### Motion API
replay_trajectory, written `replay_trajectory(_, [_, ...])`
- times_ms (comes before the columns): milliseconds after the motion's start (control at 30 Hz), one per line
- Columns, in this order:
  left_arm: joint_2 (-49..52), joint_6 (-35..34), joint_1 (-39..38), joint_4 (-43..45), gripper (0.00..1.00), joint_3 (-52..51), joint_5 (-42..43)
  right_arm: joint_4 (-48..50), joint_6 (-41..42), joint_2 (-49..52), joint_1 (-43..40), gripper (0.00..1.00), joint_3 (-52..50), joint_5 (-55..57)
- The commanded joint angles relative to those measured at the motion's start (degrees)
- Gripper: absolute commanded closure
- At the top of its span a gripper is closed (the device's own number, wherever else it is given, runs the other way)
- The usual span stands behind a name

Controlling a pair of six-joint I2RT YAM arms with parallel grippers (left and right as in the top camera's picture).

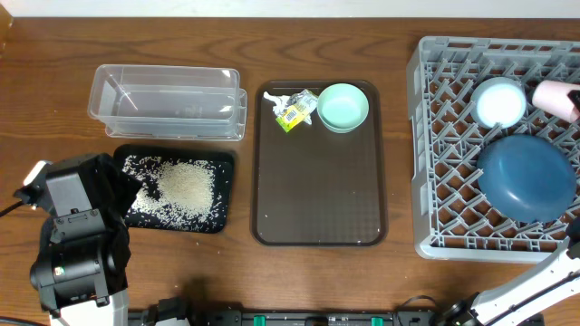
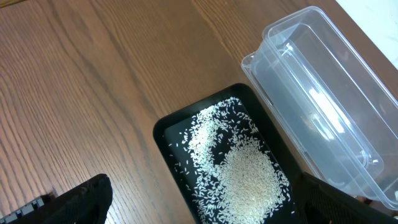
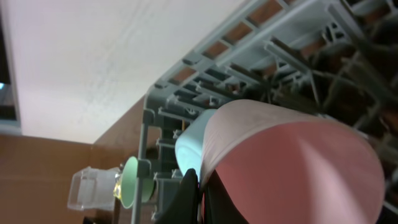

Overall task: Sort waste into correct bins and load items into the dishwasher rack
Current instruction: 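Lift the pink cup and carry it to the rack's back right, then lower the pink cup into the rack and release it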

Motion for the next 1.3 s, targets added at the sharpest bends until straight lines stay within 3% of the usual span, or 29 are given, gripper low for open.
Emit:
replay_trajectory(0, [0.0,-0.1,0.2,-0.1,0.06,0.7,-0.4,4.5,3.3,0.6,-0.8,0.99,-3.6,-3.6])
replay_trajectory(233, [0.0,-0.1,0.2,-0.1,0.06,0.7,-0.4,12.7,11.8,0.6,-1.2,0.99,-9.4,2.4])
replay_trajectory(900, [0.0,-0.1,0.2,-0.1,0.06,0.7,-0.4,1.7,9.4,-0.6,-8.4,0.97,-9.4,12.6])
replay_trajectory(1267, [0.0,-0.1,0.2,-0.1,0.06,0.7,-0.4,-2.9,18.3,-13.4,-8.9,0.96,-9.4,28.8])
